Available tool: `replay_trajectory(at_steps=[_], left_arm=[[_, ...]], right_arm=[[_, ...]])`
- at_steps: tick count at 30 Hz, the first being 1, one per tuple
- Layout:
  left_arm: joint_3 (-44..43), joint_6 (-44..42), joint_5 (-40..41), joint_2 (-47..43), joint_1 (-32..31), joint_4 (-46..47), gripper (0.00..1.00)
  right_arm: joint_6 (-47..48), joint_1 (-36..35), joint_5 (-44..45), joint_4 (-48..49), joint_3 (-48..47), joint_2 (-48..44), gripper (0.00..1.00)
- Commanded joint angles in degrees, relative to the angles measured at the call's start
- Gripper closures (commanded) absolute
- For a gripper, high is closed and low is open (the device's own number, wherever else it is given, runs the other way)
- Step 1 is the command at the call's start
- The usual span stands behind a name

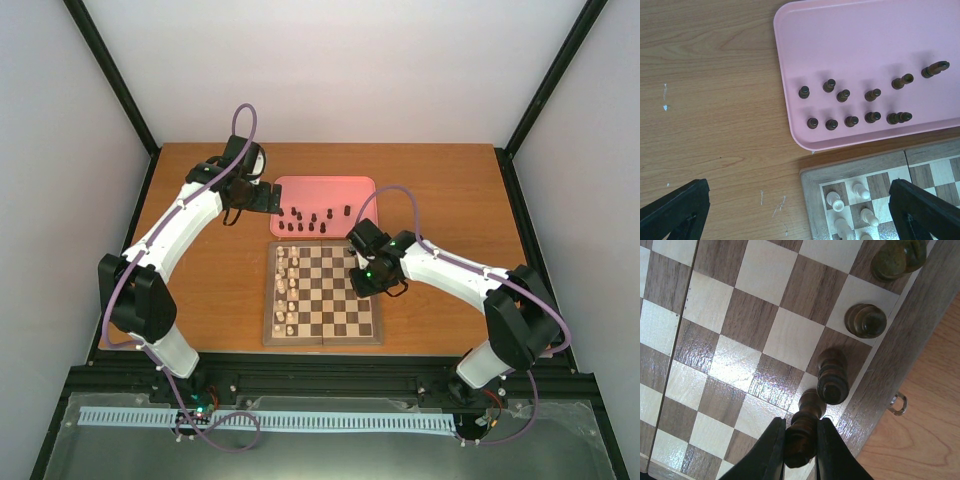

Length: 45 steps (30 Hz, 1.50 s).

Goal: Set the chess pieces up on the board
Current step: Place the chess piece on the chessboard, then pick up the chess piece from the storage box.

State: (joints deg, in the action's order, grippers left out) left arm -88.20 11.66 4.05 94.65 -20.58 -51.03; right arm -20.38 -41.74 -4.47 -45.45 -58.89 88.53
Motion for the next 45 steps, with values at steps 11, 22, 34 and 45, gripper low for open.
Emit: replay_trajectory(at_steps=[11, 22, 34, 45], left_arm=[[-0.41, -0.76, 0.17, -0.15, -0.43, 0.25, 0.0], [-0.83, -0.85, 0.17, -0.11, -0.43, 0.17, 0.0], [-1.18, -1.02, 0.59, -0.68, -0.43, -0.12, 0.0], [-2.18, -0.85, 0.5, -0.82, -0.43, -0.53, 0.0]], right_arm=[[0.47, -0.37, 0.98, -2.19, 0.67, -0.32, 0.76], [1.51, -0.36, 1.41, -4.09, -1.04, -1.26, 0.52], [6.53, -0.02, 6.91, -15.34, -18.47, -2.39, 0.16], [11.24, 4.71, 3.49, -10.67, -40.84, 19.49, 0.23]])
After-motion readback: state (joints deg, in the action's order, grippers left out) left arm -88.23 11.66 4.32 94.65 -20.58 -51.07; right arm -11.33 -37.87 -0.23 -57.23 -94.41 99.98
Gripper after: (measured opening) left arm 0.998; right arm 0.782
